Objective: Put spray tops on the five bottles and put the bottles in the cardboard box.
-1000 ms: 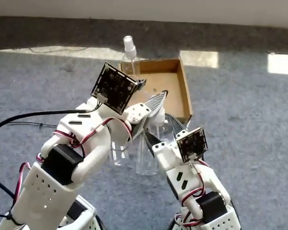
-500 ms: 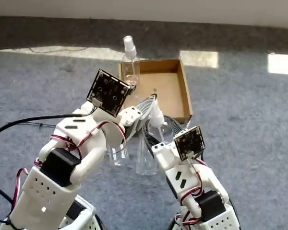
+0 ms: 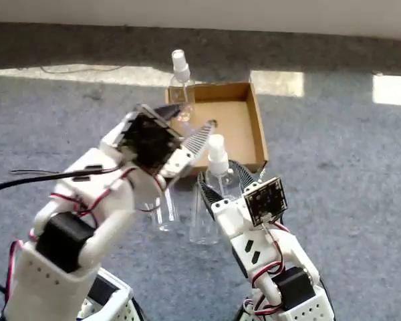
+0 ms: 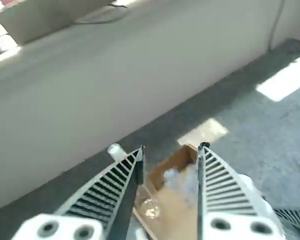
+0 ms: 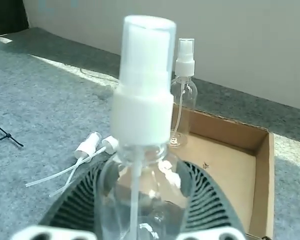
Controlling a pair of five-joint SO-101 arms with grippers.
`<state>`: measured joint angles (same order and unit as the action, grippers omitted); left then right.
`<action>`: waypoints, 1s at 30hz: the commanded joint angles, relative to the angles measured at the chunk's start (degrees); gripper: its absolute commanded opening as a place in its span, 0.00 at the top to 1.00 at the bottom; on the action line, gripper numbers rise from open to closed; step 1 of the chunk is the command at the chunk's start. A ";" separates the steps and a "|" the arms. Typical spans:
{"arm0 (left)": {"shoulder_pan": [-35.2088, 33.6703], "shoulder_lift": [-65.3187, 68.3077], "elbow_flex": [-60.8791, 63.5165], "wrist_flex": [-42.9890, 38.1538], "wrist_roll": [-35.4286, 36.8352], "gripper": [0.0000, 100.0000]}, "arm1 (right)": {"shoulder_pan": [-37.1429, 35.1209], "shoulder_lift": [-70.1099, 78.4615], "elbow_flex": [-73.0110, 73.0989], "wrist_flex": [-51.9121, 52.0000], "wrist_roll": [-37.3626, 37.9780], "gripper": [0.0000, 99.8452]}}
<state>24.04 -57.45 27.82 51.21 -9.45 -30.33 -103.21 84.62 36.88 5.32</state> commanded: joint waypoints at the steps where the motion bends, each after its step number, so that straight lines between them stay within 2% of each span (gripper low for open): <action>1: -11.91 -7.16 -3.21 1.41 -0.79 0.83 | -0.22 -0.66 -1.36 -1.27 0.00 1.00; 5: -21.67 -7.96 4.44 7.21 -0.79 0.83 | 0.13 -0.04 -1.63 -5.76 0.00 1.00; 8: -27.65 -7.96 14.46 7.56 -0.97 0.83 | 2.95 1.01 -1.63 -14.99 0.00 1.00; 11: -31.78 -8.13 23.16 7.74 -0.97 0.83 | 5.14 8.92 -2.59 -20.18 0.00 1.00; 15: -33.45 -8.04 32.48 6.42 -0.97 0.83 | 5.23 28.35 -11.03 -30.11 -0.18 1.00; 21: -38.11 -7.69 39.43 -3.52 -0.79 0.83 | 4.97 58.77 -28.44 -44.79 -0.44 1.00; 25: -37.76 -7.69 43.38 -8.35 -0.79 0.83 | 2.95 74.24 -35.74 -53.76 -0.44 1.00; 30: -37.76 -7.69 44.09 -8.79 -0.79 0.83 | 1.98 88.66 -38.29 -68.79 -0.44 1.00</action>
<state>-13.32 -64.75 72.22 44.00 -10.07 -27.69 -20.48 50.77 -22.99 5.32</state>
